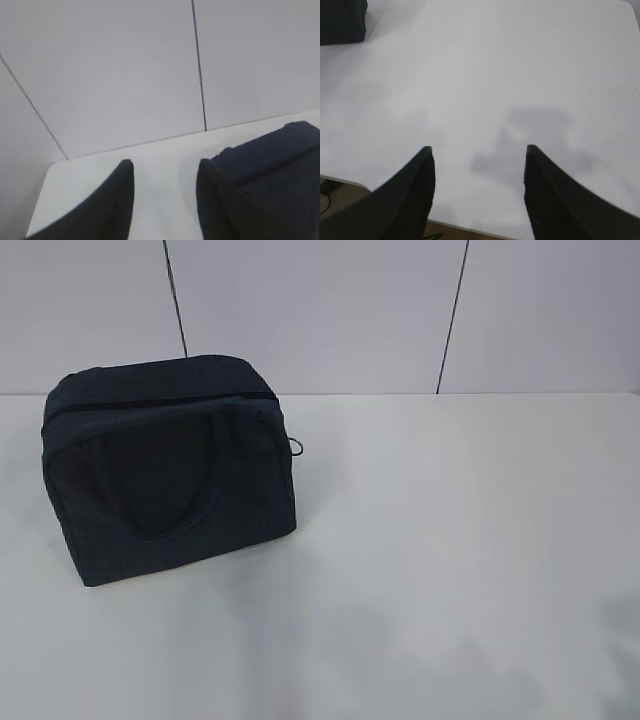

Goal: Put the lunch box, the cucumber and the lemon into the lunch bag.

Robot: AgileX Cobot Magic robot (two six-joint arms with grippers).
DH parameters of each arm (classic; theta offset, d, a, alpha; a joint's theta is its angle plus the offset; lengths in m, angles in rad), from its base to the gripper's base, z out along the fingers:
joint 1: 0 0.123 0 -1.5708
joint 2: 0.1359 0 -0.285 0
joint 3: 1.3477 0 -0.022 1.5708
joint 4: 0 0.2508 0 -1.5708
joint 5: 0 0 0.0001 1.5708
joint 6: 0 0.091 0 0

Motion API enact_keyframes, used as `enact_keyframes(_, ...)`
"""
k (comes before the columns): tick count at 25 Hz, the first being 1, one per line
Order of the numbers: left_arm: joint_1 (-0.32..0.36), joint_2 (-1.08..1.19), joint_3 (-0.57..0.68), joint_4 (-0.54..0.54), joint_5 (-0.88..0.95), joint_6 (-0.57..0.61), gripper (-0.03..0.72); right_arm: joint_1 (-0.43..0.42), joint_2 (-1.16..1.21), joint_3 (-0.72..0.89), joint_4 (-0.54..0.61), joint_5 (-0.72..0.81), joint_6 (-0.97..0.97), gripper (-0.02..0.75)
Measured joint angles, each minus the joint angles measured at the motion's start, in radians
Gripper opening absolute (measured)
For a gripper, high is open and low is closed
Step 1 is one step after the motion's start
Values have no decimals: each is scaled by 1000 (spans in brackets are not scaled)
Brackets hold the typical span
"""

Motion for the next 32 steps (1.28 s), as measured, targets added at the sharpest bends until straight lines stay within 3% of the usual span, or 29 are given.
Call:
enact_keyframes(9, 0, -344, 74, -170, 407, 103, 267, 0, 0, 0, 0, 0, 0, 437)
enact_keyframes(14, 0, -522, 153, -351, 538, 284, 265, 0, 0, 0, 0, 0, 0, 436)
enact_keyframes(22, 0, -752, 286, -455, 641, 316, 270, 0, 0, 0, 0, 0, 0, 436)
enact_keyframes(32, 0, -760, 335, -465, 665, 336, 268, 0, 0, 0, -7, 0, 0, 436)
